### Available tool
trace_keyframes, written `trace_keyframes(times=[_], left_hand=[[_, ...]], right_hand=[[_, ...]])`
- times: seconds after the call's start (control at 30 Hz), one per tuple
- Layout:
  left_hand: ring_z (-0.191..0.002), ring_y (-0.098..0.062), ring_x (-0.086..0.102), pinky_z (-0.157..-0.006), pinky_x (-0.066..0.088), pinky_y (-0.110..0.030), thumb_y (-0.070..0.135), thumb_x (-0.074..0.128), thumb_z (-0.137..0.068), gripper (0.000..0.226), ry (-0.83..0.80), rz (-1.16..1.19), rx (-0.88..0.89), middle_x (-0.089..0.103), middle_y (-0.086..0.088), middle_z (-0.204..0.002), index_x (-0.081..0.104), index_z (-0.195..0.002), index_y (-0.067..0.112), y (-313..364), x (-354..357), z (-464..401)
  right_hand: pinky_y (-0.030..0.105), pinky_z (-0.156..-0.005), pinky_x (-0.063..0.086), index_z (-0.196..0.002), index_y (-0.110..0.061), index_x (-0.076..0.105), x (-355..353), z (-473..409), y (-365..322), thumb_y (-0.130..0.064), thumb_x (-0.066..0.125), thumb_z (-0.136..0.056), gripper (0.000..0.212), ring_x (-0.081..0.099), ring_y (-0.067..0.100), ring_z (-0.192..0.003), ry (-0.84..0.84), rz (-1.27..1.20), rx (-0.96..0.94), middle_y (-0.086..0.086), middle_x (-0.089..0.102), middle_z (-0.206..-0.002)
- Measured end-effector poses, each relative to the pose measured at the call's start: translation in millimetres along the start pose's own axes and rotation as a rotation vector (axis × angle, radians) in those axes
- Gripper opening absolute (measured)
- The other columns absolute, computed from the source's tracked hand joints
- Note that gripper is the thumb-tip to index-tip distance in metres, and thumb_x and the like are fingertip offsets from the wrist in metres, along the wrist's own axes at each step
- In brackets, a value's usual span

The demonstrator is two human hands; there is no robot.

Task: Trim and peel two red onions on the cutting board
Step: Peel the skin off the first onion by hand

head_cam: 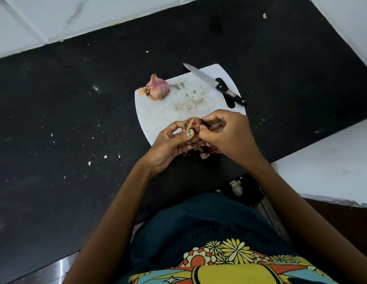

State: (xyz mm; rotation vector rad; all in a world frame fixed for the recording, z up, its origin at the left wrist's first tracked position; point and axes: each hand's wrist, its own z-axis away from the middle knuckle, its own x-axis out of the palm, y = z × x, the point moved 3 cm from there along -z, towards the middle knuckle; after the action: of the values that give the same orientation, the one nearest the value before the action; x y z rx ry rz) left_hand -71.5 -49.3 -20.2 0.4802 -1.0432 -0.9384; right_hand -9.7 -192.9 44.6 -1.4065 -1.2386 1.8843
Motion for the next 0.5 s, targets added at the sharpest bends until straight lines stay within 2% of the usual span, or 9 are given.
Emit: trace_keyframes(times=[0.1, 0.2, 0.27, 0.33, 0.4, 0.5], left_hand=[[-0.077, -0.011, 0.068, -0.072, 0.057, -0.020, 0.043, 0.093, -0.045, 0.065, 0.018, 0.004, 0.003, 0.073, -0.001, -0.088, 0.061, -0.096, 0.018, 1.2, -1.2, 0.5], [-0.076, -0.010, 0.068, -0.069, 0.056, -0.019, 0.029, 0.085, -0.064, 0.046, 0.039, 0.006, 0.002, 0.072, -0.001, -0.086, 0.058, -0.098, 0.016, 1.8, -3.5, 1.5], [-0.075, -0.010, 0.067, -0.069, 0.056, -0.019, 0.021, 0.076, -0.074, 0.032, 0.046, 0.005, -0.003, 0.071, 0.000, -0.084, 0.057, -0.098, 0.016, 2.2, -2.8, 2.0], [-0.074, -0.010, 0.067, -0.067, 0.056, -0.018, 0.025, 0.074, -0.066, 0.035, 0.045, -0.002, 0.002, 0.071, 0.000, -0.083, 0.058, -0.096, 0.016, 3.3, -1.4, 2.3], [-0.073, -0.010, 0.067, -0.067, 0.056, -0.018, 0.027, 0.074, -0.063, 0.037, 0.040, -0.008, 0.004, 0.071, 0.000, -0.082, 0.059, -0.095, 0.017, 3.7, -0.6, 2.6], [-0.074, -0.010, 0.068, -0.068, 0.056, -0.019, 0.023, 0.070, -0.070, 0.028, 0.031, -0.015, 0.003, 0.072, -0.001, -0.082, 0.058, -0.094, 0.018, 2.2, -1.4, 1.3]], right_hand=[[0.018, -0.063, 0.055, -0.088, -0.010, 0.075, -4.0, -1.0, 0.5, -0.006, 0.065, -0.080, 0.013, 0.067, 0.009, -0.064, 0.077, 0.015, -0.030, 0.004, 0.072, -0.070], [0.017, -0.067, 0.054, -0.093, -0.011, 0.073, -2.2, 1.8, 0.7, -0.011, 0.067, -0.085, 0.011, 0.067, 0.001, -0.074, 0.045, -0.062, -0.042, -0.006, 0.071, -0.081], [0.025, -0.073, 0.057, -0.099, -0.012, 0.072, 1.4, 4.6, 0.3, -0.016, 0.072, -0.084, 0.015, 0.067, 0.007, -0.088, -0.009, -0.099, -0.098, -0.005, 0.069, -0.094], [0.033, -0.077, 0.058, -0.101, -0.012, 0.071, 4.2, 6.0, 0.7, -0.016, 0.073, -0.082, 0.019, 0.065, 0.011, -0.095, -0.020, -0.097, -0.174, -0.005, 0.066, -0.099], [0.037, -0.075, 0.057, -0.096, -0.010, 0.072, 5.7, 6.2, 1.4, -0.012, 0.073, -0.082, 0.015, 0.065, 0.011, -0.093, 0.030, -0.098, -0.216, -0.002, 0.066, -0.096], [0.036, -0.074, 0.056, -0.089, -0.007, 0.073, 8.3, 7.0, 2.2, -0.009, 0.071, -0.083, 0.007, 0.065, 0.011, -0.089, 0.107, -0.063, -0.262, 0.002, 0.068, -0.091]])
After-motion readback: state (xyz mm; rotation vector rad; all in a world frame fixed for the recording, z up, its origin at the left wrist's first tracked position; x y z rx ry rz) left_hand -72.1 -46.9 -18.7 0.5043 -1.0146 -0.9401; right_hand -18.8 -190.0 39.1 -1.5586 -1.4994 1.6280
